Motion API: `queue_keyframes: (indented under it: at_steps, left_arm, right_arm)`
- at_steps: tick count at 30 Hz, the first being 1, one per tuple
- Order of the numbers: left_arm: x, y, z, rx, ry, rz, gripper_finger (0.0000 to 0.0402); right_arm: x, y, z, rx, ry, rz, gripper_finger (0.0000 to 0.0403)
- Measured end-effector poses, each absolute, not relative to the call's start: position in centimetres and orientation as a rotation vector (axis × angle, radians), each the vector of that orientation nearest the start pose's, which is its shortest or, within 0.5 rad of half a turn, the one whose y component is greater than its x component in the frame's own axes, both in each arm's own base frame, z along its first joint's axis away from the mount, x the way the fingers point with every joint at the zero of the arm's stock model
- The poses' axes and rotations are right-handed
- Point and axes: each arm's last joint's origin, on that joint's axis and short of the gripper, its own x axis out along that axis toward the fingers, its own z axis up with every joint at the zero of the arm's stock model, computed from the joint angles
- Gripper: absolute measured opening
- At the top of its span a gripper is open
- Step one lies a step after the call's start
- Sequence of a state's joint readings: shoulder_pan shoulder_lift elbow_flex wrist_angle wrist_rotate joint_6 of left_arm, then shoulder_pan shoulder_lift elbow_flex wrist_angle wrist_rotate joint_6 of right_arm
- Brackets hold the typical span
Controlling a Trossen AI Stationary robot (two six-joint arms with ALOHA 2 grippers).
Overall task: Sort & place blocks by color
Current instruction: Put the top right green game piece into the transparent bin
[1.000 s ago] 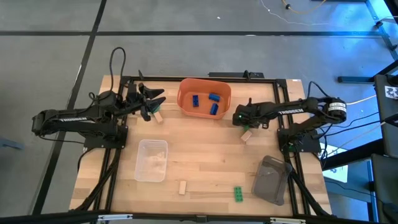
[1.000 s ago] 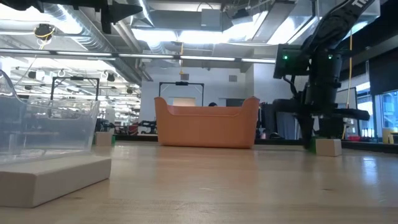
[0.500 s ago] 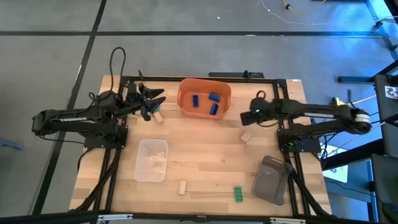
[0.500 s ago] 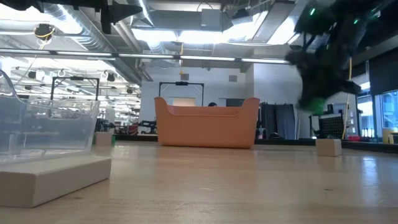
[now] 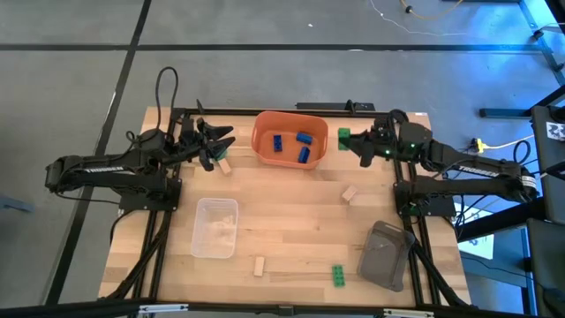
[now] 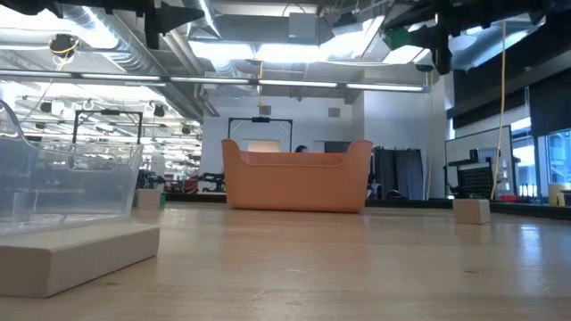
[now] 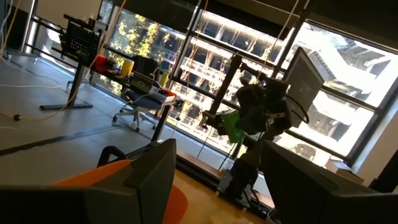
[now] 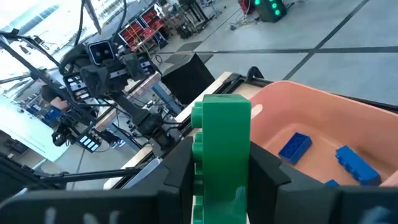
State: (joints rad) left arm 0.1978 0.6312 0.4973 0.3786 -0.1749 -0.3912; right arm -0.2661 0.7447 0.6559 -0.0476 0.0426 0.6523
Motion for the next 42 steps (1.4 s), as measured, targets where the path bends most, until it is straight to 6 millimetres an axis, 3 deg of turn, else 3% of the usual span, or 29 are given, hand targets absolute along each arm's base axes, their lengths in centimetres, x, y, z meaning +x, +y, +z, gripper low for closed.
queue_keyframes:
  at_steps: [6, 10, 14, 19, 23, 29, 34, 42]
  left_arm:
    - [14.7, 3.5, 30.9, -0.386, -0.316, 0.317, 0.0227]
    - [15.1, 3.5, 30.7, -0.498, -0.314, 0.278, 0.0227]
    - [17.5, 3.7, 29.3, -0.575, -0.215, 0.209, 0.0227]
    - [21.5, 3.5, 27.9, -0.616, -0.063, 0.136, 0.0227]
    - [24.9, 3.3, 27.7, -0.599, 0.016, 0.079, 0.0227]
    - [29.1, 3.3, 28.5, -0.576, 0.041, 0.036, 0.0227]
    - [31.0, 3.1, 29.6, -0.554, 0.023, 0.017, 0.0227]
    - [31.4, 2.8, 30.3, -0.485, -0.021, 0.012, 0.0227]
  right_arm:
    - [16.6, -4.6, 30.6, 0.664, 0.04, -0.335, 0.0094]
    - [17.3, -4.8, 30.2, 0.688, 0.063, -0.343, 0.0094]
    - [19.6, -5.1, 28.9, 0.722, 0.119, -0.297, 0.0094]
    - [23.6, -4.9, 27.9, 0.713, 0.046, -0.185, 0.0094]
    - [26.0, -4.3, 27.3, 0.729, -0.035, -0.088, 0.0094]
    - [27.5, -3.5, 27.1, 0.74, -0.134, -0.006, 0.0094]
    - [28.4, -2.7, 28.2, 0.711, -0.162, 0.006, 0.0094]
    - [29.2, -2.4, 29.6, 0.664, -0.147, 0.01, 0.0094]
